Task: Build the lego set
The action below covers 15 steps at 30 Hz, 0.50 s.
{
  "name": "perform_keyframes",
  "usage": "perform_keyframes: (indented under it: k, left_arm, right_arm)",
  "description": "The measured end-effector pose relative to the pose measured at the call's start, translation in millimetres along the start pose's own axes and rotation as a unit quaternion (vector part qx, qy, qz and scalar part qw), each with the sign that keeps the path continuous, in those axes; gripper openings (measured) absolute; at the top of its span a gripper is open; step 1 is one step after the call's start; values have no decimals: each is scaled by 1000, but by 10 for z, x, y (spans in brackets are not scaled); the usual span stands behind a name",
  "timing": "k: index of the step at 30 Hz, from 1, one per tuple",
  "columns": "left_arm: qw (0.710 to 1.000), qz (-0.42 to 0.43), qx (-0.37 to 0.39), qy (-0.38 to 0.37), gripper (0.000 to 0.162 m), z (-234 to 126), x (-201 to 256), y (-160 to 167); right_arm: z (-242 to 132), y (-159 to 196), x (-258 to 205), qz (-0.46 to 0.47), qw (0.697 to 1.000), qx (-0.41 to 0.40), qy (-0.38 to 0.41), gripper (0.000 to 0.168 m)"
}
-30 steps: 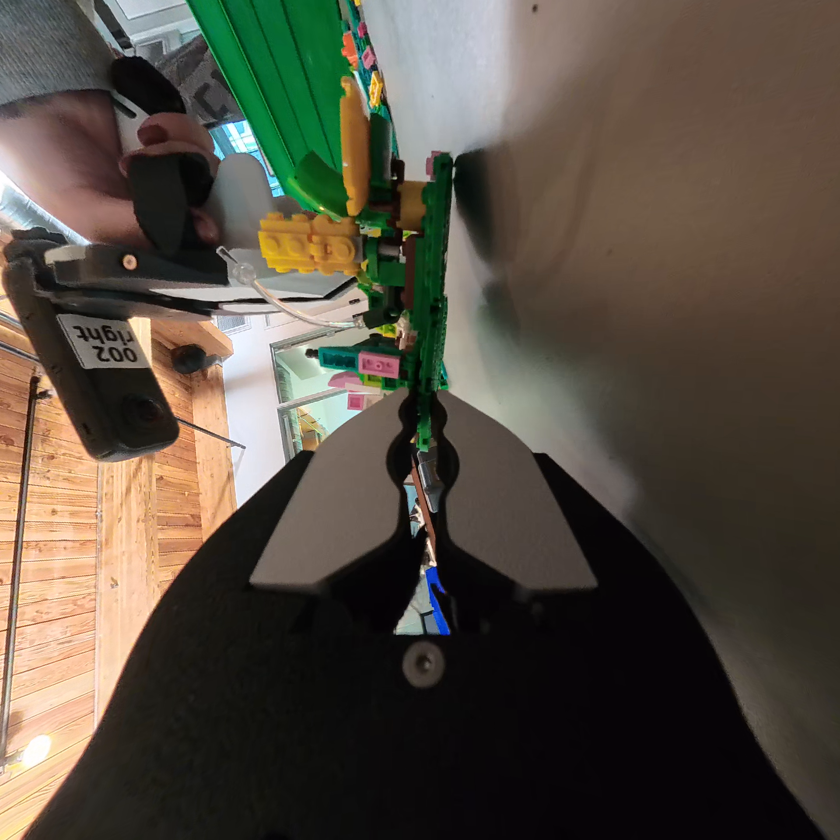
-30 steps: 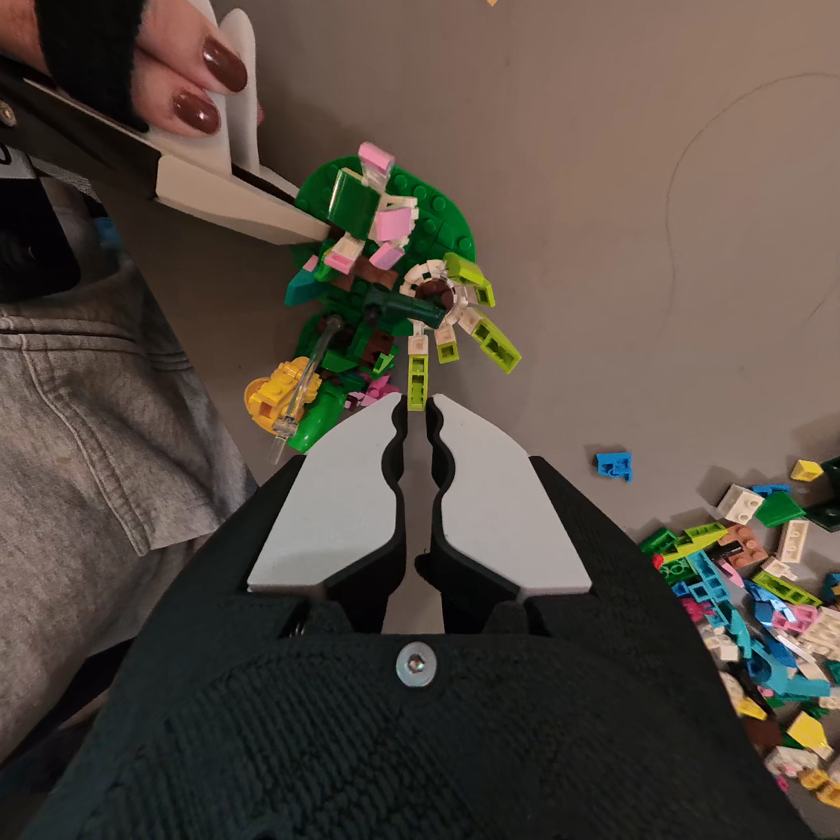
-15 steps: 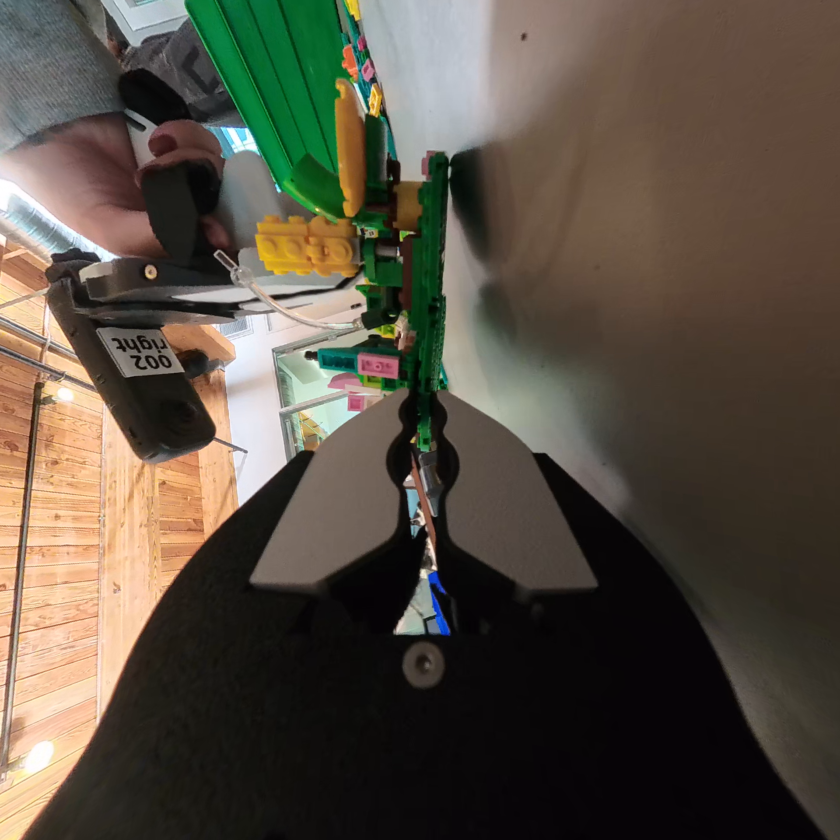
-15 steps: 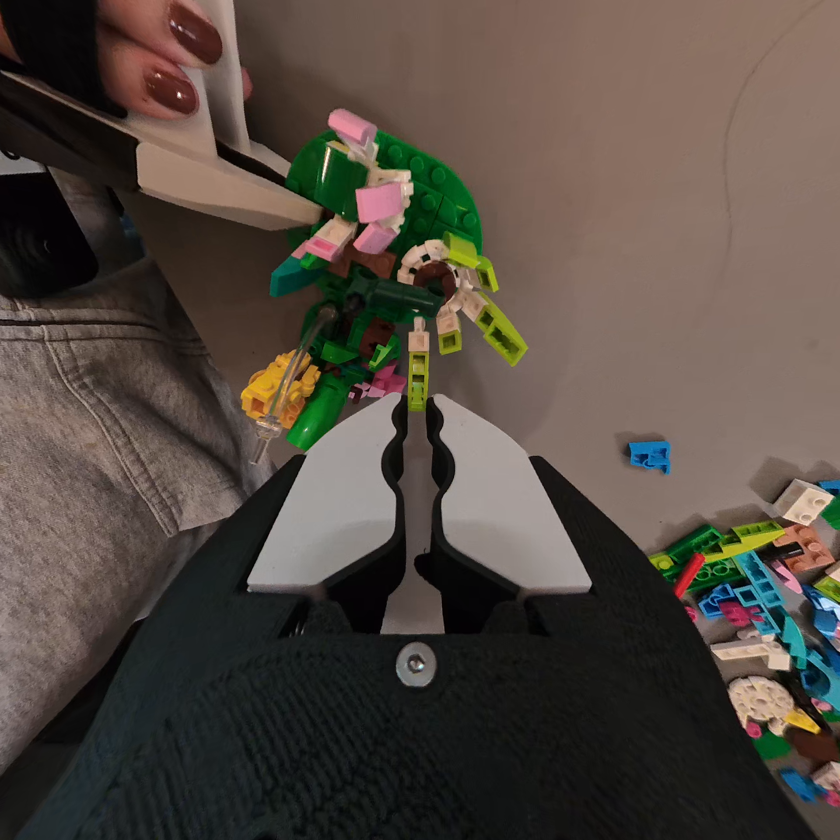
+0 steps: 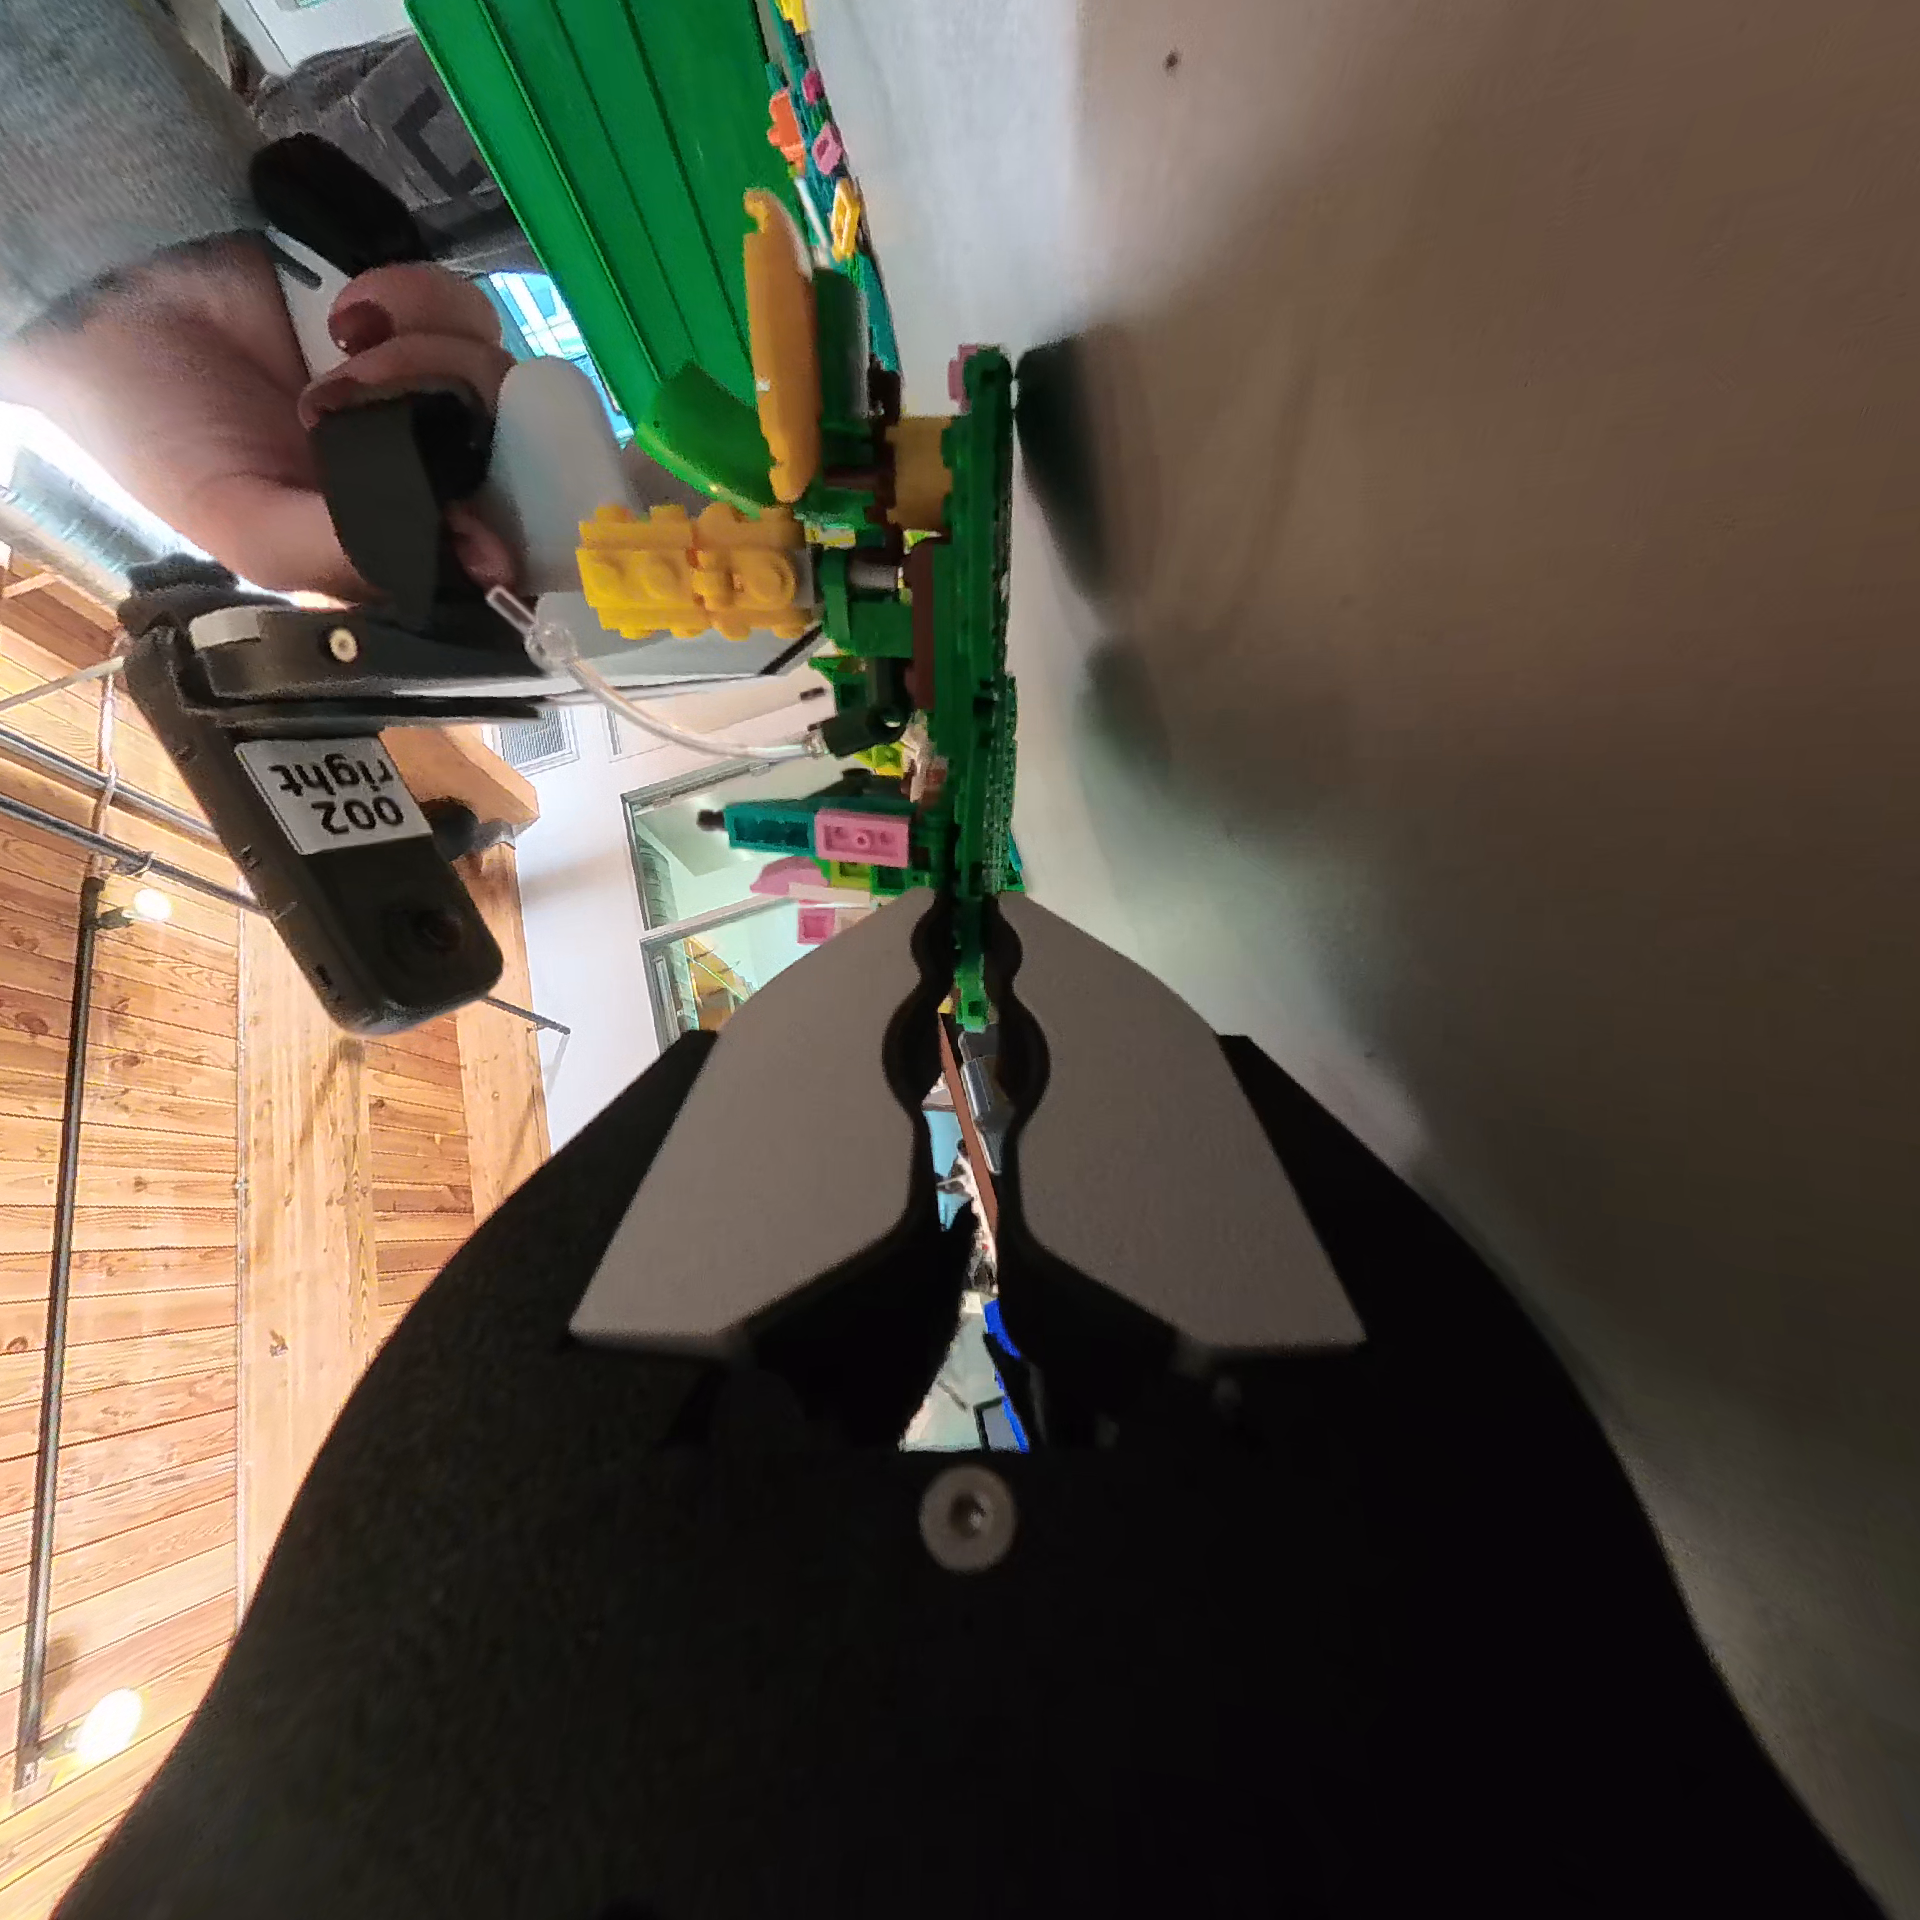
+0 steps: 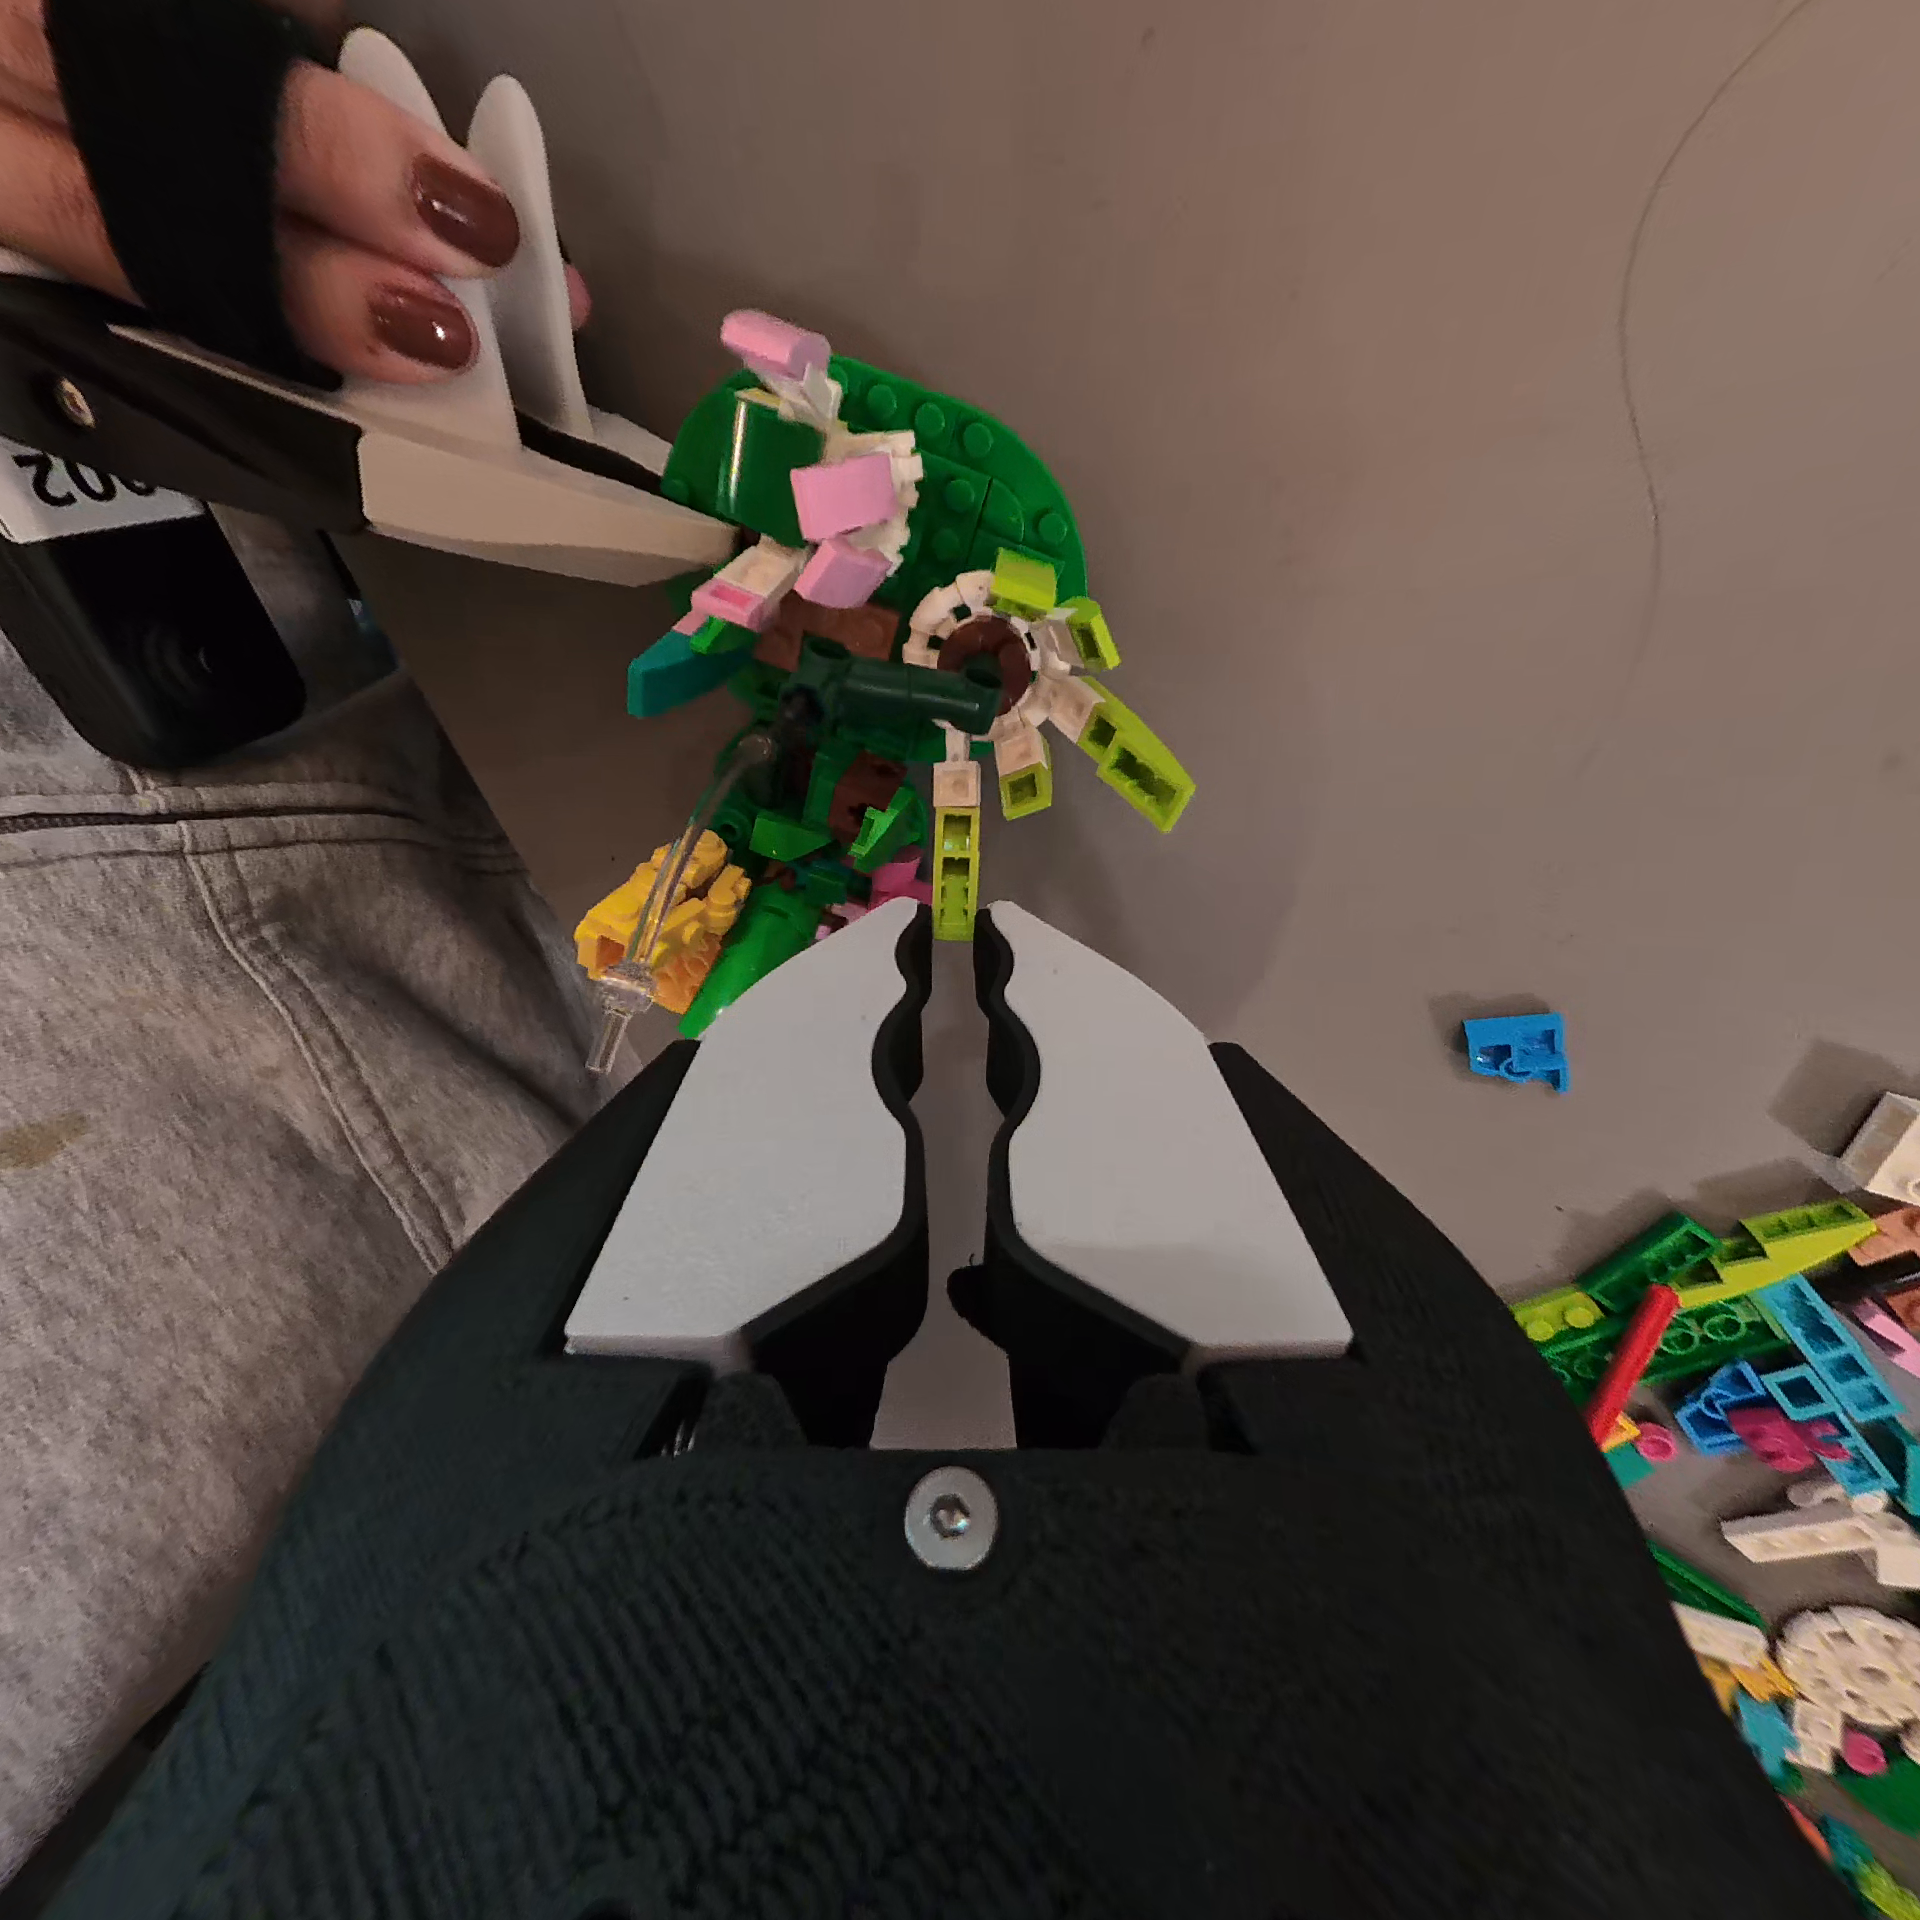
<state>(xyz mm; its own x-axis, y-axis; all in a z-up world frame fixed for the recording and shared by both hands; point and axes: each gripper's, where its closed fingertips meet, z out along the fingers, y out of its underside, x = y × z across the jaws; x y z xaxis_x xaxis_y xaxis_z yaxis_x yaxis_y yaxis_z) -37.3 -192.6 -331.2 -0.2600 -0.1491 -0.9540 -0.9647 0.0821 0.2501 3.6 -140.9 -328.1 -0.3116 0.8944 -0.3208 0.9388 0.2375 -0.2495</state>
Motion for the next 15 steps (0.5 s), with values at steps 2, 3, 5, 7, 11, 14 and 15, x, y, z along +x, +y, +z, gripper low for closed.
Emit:
perform_keyframes:
  k: [2,3,5,7,11,14,15]
  left_arm:
    - [1000,1,-2,1,5,3,6,10]
    - [1000,1,-3,2,5,5,9,13]
    - [1000,1,-4,3,5,6,15,16]
    - [1000,1,-5,5,5,8,25,20]
    - [1000,0,-8,7,5,12,35,38]
    - [1000,0,-11,8,5,14,38,48]
    - [1000,-1,-12,9,5,15,40,52]
  right_arm:
    - [-3,-24,-11,3,1000,16,-8,6]
    - [-8,-37,-10,4,1000,25,-10,6]
    - [-13,-49,7,-6,999,42,-5,6]
    - [-4,-58,21,-21,998,59,4,6]
    - [-1,-87,41,-66,992,103,31,6]
    - [-16,-117,41,-76,986,143,40,6]
    - [-22,-129,44,-77,984,157,42,6]
